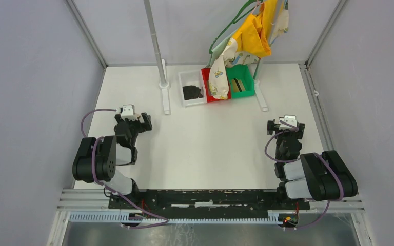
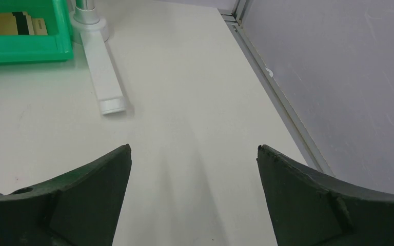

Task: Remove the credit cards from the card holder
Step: Move the storage box to the center of the board.

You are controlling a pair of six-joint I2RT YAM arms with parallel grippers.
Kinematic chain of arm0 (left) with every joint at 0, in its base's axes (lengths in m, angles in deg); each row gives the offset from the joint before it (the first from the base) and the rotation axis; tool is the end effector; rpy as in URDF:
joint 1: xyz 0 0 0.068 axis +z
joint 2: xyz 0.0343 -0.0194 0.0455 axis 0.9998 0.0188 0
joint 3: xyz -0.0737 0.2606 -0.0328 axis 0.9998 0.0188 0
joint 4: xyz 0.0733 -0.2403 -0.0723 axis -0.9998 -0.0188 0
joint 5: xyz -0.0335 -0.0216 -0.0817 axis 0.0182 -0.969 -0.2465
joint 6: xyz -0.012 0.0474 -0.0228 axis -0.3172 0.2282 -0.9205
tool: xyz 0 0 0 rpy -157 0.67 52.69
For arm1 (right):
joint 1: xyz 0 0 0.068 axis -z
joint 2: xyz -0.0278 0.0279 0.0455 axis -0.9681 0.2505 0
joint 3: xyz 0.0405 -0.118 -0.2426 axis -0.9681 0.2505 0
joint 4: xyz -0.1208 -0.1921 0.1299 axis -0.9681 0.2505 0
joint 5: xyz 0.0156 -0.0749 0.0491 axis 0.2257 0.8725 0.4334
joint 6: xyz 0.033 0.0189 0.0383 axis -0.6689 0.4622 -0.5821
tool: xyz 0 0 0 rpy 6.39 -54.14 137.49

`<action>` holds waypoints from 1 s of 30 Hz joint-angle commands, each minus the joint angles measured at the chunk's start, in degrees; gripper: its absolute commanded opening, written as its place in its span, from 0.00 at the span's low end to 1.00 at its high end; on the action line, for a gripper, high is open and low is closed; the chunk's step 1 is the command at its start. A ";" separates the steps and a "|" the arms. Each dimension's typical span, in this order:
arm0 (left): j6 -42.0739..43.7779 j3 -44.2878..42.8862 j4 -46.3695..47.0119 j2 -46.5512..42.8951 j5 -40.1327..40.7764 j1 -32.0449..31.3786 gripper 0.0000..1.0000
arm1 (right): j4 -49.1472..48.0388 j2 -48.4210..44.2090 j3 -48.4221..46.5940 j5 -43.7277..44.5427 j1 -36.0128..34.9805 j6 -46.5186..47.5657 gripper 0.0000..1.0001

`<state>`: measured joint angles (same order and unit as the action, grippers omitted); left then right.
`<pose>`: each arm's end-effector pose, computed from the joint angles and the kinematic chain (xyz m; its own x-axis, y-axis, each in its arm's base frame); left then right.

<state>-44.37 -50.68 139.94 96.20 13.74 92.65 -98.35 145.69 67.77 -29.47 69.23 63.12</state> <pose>0.2410 0.0130 0.1356 -0.1711 -0.0729 -0.9825 0.0017 0.9972 -0.0743 0.1857 0.0080 0.1460 -0.0320 -0.1661 -0.9856 0.2405 0.9558 -0.1689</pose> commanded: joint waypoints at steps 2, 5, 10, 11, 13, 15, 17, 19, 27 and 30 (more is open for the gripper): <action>3.20 -0.45 2.38 -0.51 1.33 -0.12 1.00 | -2.36 -0.78 6.16 -0.56 0.19 -0.09 0.98; 3.20 -0.50 2.38 -0.46 1.33 -0.12 1.00 | -2.34 -0.78 6.17 -0.56 0.22 -0.09 0.98; 3.20 -0.33 2.54 -0.63 1.06 -0.17 1.00 | -2.25 -0.79 6.09 -0.64 0.18 0.09 0.98; 3.20 -0.39 2.50 -0.82 0.50 0.08 1.00 | -2.52 -0.82 6.12 -0.56 0.21 0.04 0.98; 2.86 -0.74 0.81 -1.89 -1.36 1.27 1.00 | -0.80 -3.32 6.12 3.04 0.12 -1.55 0.98; 2.56 -0.84 0.38 -3.25 -4.20 2.42 1.00 | 8.21 -8.78 4.38 3.29 0.18 -1.99 0.98; 1.83 -3.20 -5.81 -5.45 -6.28 4.14 1.00 | 14.10 -14.09 3.39 3.00 0.04 -2.50 0.98; 1.08 -6.63 -13.79 -7.97 -9.20 6.60 1.00 | 19.23 -20.49 3.16 3.73 -0.29 -5.66 0.98; 9.81 -24.32 -54.36 -17.63 -17.52 9.74 1.00 | 39.12 -29.13 -7.72 -1.02 -0.54 -20.74 0.98; 11.01 -30.85 -64.25 -18.61 -18.50 11.00 1.00 | 49.80 -27.72 -14.10 1.08 0.13 -38.43 0.98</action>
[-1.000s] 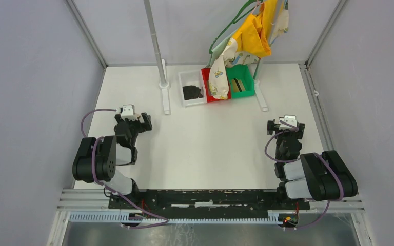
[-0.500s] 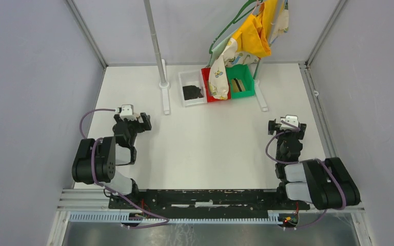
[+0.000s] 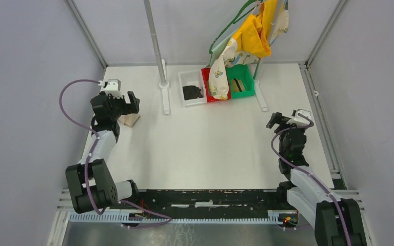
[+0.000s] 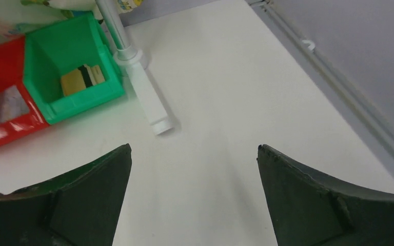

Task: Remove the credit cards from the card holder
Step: Move the storage box to the center of the board.

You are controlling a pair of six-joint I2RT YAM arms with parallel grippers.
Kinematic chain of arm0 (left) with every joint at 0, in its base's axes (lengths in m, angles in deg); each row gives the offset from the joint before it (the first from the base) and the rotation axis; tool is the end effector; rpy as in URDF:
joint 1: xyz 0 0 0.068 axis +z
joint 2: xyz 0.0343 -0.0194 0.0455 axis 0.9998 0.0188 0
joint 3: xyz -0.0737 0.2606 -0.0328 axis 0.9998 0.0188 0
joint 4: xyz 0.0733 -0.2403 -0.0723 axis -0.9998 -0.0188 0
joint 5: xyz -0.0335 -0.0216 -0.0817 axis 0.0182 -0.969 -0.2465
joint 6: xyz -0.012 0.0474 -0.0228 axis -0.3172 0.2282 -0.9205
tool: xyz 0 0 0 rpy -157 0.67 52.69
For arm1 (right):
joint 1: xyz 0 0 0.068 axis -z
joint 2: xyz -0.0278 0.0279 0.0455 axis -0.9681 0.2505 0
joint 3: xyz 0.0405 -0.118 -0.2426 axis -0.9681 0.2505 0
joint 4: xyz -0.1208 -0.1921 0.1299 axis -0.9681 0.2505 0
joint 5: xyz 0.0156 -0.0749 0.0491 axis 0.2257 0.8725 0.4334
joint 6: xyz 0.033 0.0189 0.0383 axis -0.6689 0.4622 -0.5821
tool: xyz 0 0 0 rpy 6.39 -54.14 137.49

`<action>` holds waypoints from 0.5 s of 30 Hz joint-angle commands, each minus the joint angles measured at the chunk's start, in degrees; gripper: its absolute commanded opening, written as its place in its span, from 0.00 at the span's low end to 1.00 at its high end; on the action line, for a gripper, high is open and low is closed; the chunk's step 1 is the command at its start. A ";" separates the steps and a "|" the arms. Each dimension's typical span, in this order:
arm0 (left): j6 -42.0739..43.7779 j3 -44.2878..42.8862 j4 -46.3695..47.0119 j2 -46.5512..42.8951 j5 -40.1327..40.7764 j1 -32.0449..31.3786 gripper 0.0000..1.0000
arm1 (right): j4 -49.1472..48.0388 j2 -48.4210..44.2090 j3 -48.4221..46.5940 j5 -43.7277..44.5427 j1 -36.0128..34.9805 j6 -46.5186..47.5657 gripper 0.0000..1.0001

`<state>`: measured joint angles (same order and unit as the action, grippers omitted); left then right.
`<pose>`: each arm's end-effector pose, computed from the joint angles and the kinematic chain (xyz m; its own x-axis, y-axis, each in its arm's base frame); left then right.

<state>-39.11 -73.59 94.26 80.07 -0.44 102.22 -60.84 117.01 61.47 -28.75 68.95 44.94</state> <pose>0.2730 0.0528 0.2361 -0.2737 -0.0356 -0.9612 0.0892 0.9941 -0.0622 0.1783 0.0077 0.1886 0.0022 0.1352 -0.9908 0.2520 0.9588 0.1314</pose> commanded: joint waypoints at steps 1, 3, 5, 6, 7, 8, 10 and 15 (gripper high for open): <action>5.76 -9.99 -21.68 -2.59 -5.06 1.97 1.00 | 13.41 1.72 -9.43 -4.44 1.02 -20.04 0.98; 4.74 -13.36 -26.11 -2.48 -6.16 3.34 1.00 | 12.54 5.29 -12.53 -13.38 0.99 -17.46 0.98; 3.69 -16.32 -29.97 -1.96 -6.45 4.35 1.00 | 15.36 10.07 -17.52 -17.34 -0.73 -14.52 0.98; 3.65 -17.63 -31.66 -1.51 -6.41 4.56 1.00 | 18.88 12.14 -20.66 -14.43 -2.83 -12.13 0.98; 3.72 -18.69 -32.81 -1.15 -6.31 4.74 1.00 | 20.34 14.21 -23.26 -11.54 -5.67 -9.83 0.98; 3.78 -19.46 -33.78 -0.86 -6.18 4.80 1.00 | 20.77 15.90 -24.58 -9.48 -8.56 -7.59 0.98; 4.41 -20.08 -34.71 -0.25 -5.41 4.89 1.00 | 20.15 19.30 -27.03 -7.44 -11.99 -5.11 0.97; 11.00 -22.05 -37.19 3.32 -5.36 4.87 1.00 | 21.55 30.73 -36.75 -9.26 -15.55 -1.08 0.84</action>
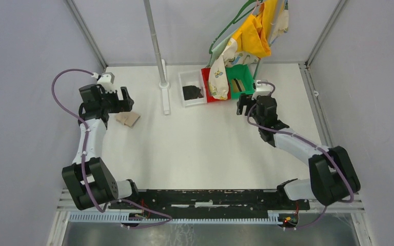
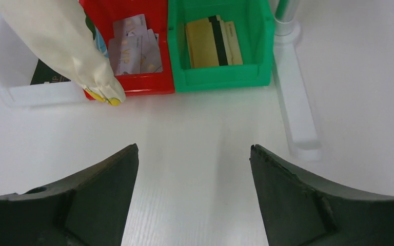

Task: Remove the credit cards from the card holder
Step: Move the storage box to the center of the board.

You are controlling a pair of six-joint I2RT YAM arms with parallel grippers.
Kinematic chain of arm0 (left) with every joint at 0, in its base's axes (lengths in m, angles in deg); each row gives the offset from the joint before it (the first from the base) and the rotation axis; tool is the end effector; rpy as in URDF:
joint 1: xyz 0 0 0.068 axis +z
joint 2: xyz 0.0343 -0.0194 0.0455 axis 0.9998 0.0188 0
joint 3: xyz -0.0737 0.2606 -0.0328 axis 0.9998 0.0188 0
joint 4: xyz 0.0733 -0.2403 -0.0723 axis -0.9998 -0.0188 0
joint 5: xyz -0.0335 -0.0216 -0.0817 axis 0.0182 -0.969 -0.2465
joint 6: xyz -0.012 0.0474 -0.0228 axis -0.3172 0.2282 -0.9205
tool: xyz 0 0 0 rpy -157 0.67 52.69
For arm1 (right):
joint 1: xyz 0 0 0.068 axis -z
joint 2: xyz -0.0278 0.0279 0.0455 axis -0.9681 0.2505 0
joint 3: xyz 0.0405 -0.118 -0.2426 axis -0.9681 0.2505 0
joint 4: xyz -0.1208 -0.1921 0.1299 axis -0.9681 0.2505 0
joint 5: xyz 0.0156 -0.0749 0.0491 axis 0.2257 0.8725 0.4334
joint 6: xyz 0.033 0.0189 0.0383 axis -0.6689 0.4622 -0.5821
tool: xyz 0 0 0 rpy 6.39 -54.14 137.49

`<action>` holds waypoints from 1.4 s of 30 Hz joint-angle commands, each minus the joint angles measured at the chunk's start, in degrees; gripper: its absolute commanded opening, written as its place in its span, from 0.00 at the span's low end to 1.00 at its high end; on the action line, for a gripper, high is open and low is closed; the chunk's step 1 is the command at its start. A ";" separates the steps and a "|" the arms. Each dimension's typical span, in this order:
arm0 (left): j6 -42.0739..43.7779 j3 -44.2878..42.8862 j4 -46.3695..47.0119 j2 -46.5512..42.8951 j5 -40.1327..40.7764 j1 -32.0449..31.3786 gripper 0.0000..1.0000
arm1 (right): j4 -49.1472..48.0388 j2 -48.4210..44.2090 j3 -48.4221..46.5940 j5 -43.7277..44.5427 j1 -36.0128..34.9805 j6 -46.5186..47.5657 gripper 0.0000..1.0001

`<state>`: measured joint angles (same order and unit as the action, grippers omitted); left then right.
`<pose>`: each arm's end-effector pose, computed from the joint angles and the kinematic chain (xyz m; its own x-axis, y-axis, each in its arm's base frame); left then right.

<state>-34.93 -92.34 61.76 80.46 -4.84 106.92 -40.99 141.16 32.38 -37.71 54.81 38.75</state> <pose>0.2777 0.0756 0.2909 -0.4783 -0.0560 -0.8764 0.0861 0.9902 -0.1103 0.2670 0.0929 0.2314 -0.3024 0.1466 -0.9418 -0.0857 0.9799 0.1800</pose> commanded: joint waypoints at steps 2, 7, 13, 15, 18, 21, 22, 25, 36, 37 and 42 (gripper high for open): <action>7.74 -4.52 -5.00 5.17 0.45 0.12 1.00 | 2.53 11.04 -12.31 -0.98 -1.74 6.16 0.82; 7.31 -8.02 -5.35 11.52 4.89 0.35 0.99 | 5.21 22.48 -23.95 -2.85 -2.17 9.11 0.77; 7.07 -10.54 -5.01 16.75 6.37 0.52 0.93 | 7.68 34.10 -35.95 -3.26 -2.21 10.43 0.73; 7.08 -11.24 -5.00 18.14 6.48 0.53 0.89 | 8.73 37.61 -39.30 -3.27 -2.23 10.80 0.71; 7.48 -11.85 -5.13 19.01 6.21 0.53 0.87 | 9.84 41.83 -43.94 -3.27 -2.19 11.30 0.69; 8.22 -12.46 -5.44 19.98 6.16 0.48 0.86 | 10.96 45.48 -47.82 -3.31 -2.18 11.75 0.66; 8.49 -12.69 -5.68 20.41 6.15 0.53 0.85 | 11.29 46.45 -48.59 -3.27 -2.20 11.80 0.65; 10.08 -13.71 -7.45 21.98 5.50 0.51 0.82 | 11.46 47.56 -49.27 -3.55 -2.23 12.09 0.56; 13.92 -16.85 -8.47 28.52 8.58 0.71 0.68 | 2.05 34.78 -27.51 -3.32 -4.93 8.31 0.22; 14.05 -17.04 -8.39 29.28 9.20 0.71 0.67 | 2.22 33.01 -25.64 -1.56 -5.62 7.38 0.20; 15.08 -17.58 -8.47 32.77 10.72 0.70 0.64 | 4.22 24.47 -14.89 9.24 -10.69 -0.88 0.12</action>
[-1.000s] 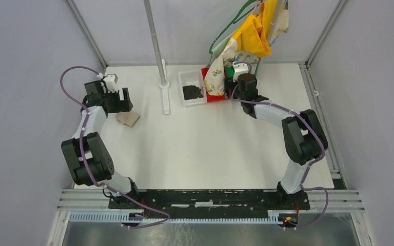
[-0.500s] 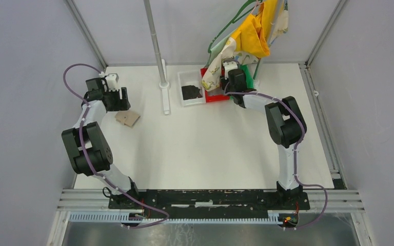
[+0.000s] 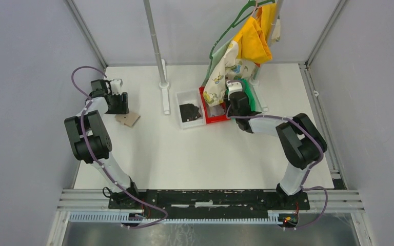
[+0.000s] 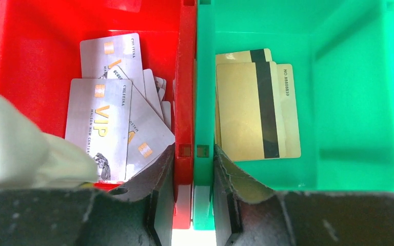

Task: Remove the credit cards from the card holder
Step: Move the storage box to the center of the board, then move the card holder to the center of the board.

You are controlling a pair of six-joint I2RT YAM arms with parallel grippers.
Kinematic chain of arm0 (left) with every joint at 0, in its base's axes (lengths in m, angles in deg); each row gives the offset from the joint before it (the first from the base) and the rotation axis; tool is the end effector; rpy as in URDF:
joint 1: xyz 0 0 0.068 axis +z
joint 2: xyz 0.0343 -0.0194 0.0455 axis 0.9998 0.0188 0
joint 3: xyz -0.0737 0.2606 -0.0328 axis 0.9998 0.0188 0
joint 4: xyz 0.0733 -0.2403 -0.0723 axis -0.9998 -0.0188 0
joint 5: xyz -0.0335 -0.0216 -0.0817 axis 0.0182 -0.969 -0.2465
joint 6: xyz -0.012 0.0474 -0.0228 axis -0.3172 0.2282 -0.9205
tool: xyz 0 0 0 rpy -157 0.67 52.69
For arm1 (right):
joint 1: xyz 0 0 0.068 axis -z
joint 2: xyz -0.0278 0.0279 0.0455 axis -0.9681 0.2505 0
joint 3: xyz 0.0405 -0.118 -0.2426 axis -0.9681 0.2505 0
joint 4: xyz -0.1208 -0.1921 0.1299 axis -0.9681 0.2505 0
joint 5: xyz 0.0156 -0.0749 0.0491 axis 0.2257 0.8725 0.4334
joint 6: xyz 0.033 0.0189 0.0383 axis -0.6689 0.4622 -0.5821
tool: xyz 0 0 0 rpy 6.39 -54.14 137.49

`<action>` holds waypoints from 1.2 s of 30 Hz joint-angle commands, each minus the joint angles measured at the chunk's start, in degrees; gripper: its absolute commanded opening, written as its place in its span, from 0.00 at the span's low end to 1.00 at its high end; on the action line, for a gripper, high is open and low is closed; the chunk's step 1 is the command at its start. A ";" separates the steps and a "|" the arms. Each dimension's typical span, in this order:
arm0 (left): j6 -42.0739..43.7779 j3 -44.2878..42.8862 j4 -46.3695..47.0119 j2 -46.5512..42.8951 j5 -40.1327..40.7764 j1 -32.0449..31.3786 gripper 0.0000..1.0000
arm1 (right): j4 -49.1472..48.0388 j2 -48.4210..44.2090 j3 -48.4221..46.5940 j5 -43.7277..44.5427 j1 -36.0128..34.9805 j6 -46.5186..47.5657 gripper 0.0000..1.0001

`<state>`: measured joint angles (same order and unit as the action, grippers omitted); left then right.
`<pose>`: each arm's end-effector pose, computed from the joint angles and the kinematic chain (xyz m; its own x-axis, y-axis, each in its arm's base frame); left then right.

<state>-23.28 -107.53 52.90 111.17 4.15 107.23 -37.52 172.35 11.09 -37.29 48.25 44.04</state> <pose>0.3661 0.1121 0.1931 -0.7935 0.0454 -0.6068 0.0703 0.9974 -0.0173 0.3528 0.1731 0.1704 -0.4868 -0.0759 -0.8702 -0.2062 0.9780 0.0301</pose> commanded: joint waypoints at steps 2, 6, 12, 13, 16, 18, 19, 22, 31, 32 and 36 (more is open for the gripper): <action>3.89 -2.74 0.31 3.15 2.19 0.37 0.64 | 2.35 -9.20 9.51 14.00 -6.94 -8.73 0.10; 4.43 -3.94 -0.91 5.13 1.17 0.42 0.63 | 3.52 -13.40 14.89 19.17 -10.64 -14.49 0.11; 5.85 -4.05 -4.64 6.48 -4.05 0.37 0.55 | 2.76 -19.13 21.54 24.25 -13.68 -20.74 0.08; 6.06 -3.61 -5.30 6.06 -5.93 0.41 0.53 | 2.55 -19.64 22.21 24.77 -14.04 -21.10 0.08; 6.85 -1.81 -7.08 4.95 -9.83 0.31 0.46 | 2.44 -21.18 23.30 25.93 -14.80 -21.49 0.04; 8.21 -0.92 -8.53 4.29 -11.10 0.20 0.42 | 2.21 -21.97 23.91 26.29 -15.27 -21.45 0.04; 9.21 -0.42 -9.33 4.02 -11.23 -0.04 0.40 | 1.52 -22.39 24.40 25.95 -15.52 -21.11 0.04; 12.36 1.07 -11.55 2.97 -11.50 -0.59 0.36 | 0.03 -23.01 25.66 24.54 -15.84 -20.02 0.04; 14.91 8.25 -15.60 -4.20 -13.57 -8.20 0.17 | -2.40 -21.57 25.04 22.02 -17.03 -18.70 0.04; 14.91 9.41 -15.56 -5.34 -13.66 -10.20 0.16 | -2.13 -21.25 24.52 22.11 -17.05 -18.76 0.04; 13.30 11.73 -15.49 -8.98 -13.00 -16.33 0.10 | -1.95 -19.69 22.22 22.42 -17.19 -19.07 0.06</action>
<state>-10.89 -98.29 41.87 105.64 -6.74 96.26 -37.91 150.89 36.55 -13.49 31.73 26.27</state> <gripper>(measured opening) 0.296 0.322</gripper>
